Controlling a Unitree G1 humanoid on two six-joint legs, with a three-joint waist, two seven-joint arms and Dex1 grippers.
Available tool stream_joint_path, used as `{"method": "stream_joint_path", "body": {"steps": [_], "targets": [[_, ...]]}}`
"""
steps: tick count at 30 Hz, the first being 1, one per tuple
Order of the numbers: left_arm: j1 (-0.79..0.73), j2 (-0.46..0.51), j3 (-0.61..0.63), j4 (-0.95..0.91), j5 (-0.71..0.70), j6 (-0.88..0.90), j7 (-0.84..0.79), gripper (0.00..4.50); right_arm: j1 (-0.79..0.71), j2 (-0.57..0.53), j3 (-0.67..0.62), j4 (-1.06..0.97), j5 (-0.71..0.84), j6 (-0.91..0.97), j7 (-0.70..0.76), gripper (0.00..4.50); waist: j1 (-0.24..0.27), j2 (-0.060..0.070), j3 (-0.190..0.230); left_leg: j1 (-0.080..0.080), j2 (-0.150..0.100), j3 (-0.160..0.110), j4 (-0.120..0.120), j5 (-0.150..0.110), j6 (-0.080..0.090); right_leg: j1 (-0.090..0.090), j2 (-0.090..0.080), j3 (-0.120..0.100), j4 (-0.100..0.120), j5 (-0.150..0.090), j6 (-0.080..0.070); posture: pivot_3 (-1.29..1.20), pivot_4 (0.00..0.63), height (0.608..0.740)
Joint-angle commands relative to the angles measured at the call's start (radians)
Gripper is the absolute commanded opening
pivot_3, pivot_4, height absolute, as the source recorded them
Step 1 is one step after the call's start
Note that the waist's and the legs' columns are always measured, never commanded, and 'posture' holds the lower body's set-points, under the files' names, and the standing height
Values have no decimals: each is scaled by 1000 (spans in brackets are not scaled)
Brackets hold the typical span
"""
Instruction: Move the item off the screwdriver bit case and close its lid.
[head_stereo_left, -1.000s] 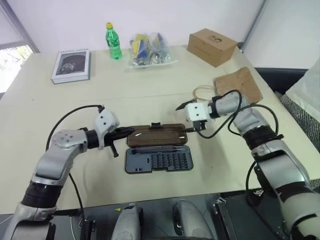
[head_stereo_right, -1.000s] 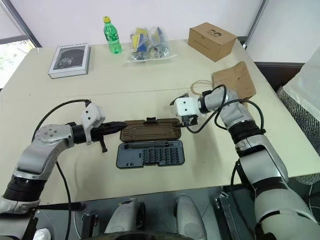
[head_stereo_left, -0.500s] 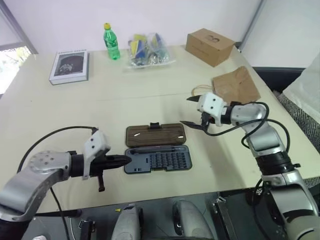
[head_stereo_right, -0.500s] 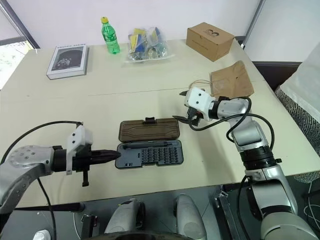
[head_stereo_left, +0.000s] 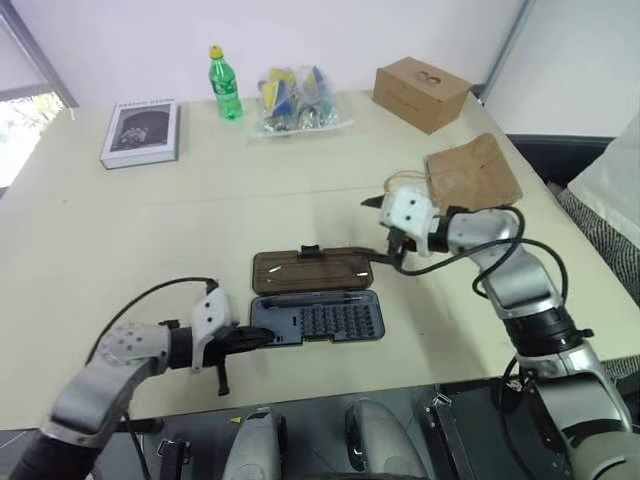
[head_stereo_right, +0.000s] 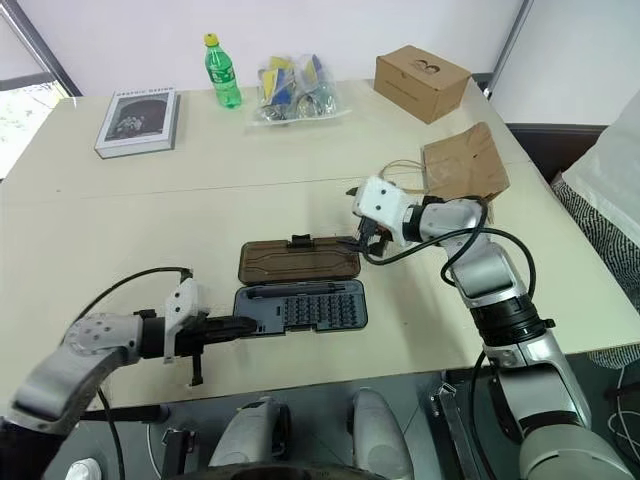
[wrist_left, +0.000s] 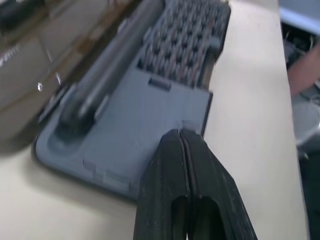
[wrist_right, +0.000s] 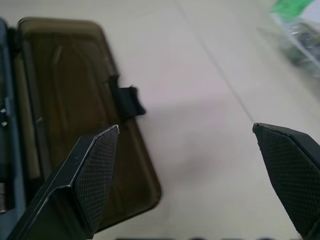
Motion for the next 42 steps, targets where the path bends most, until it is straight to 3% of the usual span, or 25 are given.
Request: {"method": "stream_joint_path", "body": {"steps": [1, 11, 18, 24, 27, 33, 42], "targets": [[17, -19, -37, 173, 84, -124, -22, 0, -38, 28, 14, 52, 4, 4, 2, 4471, 0, 0, -1, 1, 0, 0, 0, 0, 0, 1, 0, 0, 0, 0, 0, 0, 150, 740], [29, -50, -49, 413, 117, -370, -68, 0, -143, 92, 36, 364, 3, -49, 42, 4471, -7, 11, -9, 9, 0, 1, -1, 0, 0, 7, 0, 0, 0, 0, -1, 0, 150, 740], [39, -60, -51, 448, 113, -425, -62, 0, -168, 107, 52, 498, -23, -122, 65, 4471, -8, 13, -10, 31, 0, 2, -14, 0, 1, 23, 0, 1, -2, -3, -5, 0, 150, 740], [35, -60, -56, 442, 109, -422, -62, 0, -200, 135, 48, 565, -23, -136, 67, 4471, -9, 15, -11, 33, 1, 2, -15, 0, 1, 23, 1, 1, -1, -4, -7, 0, 150, 740], [35, -58, -59, 438, 110, -420, -64, 0, -209, 146, 51, 575, -27, -146, 68, 3173, -8, 15, -12, 33, 1, 2, -16, 0, 1, 23, 1, 1, -1, -4, -7, 0, 150, 740], [32, -57, -61, 436, 108, -418, -69, 0, -219, 166, 54, 589, -39, -157, 67, 39, -9, 16, -12, 33, 2, 1, -16, 0, 1, 23, 1, 1, -1, -4, -7, 0, 150, 740], [26, -62, -61, 437, 107, -420, -71, 0, -186, 152, 85, 569, -67, -169, 116, 39, -9, 16, -12, 33, 2, 0, -17, 0, 1, 23, 0, 1, -1, -6, -9, 0, 150, 740]]}}
